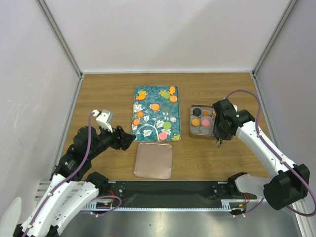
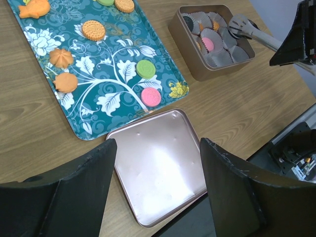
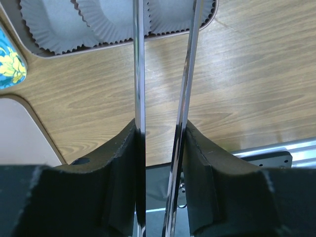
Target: Pack the cookies
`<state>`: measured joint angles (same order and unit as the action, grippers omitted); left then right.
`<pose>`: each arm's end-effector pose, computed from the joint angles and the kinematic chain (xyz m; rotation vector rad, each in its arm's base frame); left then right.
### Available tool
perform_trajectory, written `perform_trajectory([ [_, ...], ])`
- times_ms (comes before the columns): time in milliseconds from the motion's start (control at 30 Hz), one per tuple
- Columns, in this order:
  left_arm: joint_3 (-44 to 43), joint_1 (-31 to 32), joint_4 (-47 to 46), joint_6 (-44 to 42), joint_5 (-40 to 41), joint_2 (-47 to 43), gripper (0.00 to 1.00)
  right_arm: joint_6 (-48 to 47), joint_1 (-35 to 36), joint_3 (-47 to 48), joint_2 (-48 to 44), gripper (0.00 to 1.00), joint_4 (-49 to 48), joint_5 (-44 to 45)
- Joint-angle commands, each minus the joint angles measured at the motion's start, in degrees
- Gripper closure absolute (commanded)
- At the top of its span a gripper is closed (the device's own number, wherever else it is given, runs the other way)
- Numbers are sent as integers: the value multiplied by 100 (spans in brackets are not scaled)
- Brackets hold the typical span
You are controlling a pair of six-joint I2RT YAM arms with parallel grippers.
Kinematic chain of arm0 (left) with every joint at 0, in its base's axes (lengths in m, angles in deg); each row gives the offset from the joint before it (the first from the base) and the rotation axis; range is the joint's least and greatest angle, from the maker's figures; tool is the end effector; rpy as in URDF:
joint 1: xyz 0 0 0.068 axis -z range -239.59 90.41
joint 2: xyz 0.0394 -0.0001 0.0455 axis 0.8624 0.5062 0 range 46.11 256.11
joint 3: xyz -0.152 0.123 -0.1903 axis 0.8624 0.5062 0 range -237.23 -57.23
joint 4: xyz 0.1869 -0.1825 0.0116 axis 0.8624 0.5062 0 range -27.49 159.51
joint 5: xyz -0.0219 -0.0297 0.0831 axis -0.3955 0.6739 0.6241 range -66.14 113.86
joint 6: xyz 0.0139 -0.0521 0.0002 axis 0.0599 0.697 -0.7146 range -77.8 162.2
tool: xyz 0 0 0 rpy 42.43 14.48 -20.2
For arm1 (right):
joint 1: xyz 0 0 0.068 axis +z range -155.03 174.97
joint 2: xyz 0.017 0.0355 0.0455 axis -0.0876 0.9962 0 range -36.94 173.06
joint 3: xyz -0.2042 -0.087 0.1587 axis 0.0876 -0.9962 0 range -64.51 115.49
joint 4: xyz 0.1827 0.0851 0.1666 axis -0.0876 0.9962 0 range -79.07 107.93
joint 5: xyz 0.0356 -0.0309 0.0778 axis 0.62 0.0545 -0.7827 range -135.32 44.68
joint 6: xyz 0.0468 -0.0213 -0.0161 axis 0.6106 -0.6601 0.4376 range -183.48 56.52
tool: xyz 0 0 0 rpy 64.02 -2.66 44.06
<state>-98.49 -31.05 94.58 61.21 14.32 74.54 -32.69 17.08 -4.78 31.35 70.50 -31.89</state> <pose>0.0995 -0.0608 0.3161 0.2792 1.9481 -0.7121 0.2015 0.0729 0.2808 0.2652 2.6849 -0.0524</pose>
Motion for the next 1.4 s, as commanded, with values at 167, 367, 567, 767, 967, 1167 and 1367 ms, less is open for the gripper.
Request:
perform_trajectory([
  [167, 12, 73, -149, -20, 40, -21, 26, -73, 48, 66, -211, 67, -33, -69],
  [367, 3, 108, -140, -20, 58, -12, 26, -81, 39, 4, -167, 66, -15, 2],
  [567, 3, 135, -131, -11, 102, -39, 25, -90, 4, -189, -106, 65, -130, 37],
  [767, 3, 144, -131, -11, 110, -39, 26, -125, -31, -216, -53, 64, -262, 10],
  [967, -5, 170, -122, -2, 128, -48, 25, -161, -57, -137, 61, 62, -367, 19],
  [1167, -5, 188, -105, -2, 163, -65, 25, -161, -66, -145, 132, 58, -341, 54],
  [1367, -5, 196, -105, -2, 154, -74, 25, -152, -75, -154, 88, 55, -323, 81],
])
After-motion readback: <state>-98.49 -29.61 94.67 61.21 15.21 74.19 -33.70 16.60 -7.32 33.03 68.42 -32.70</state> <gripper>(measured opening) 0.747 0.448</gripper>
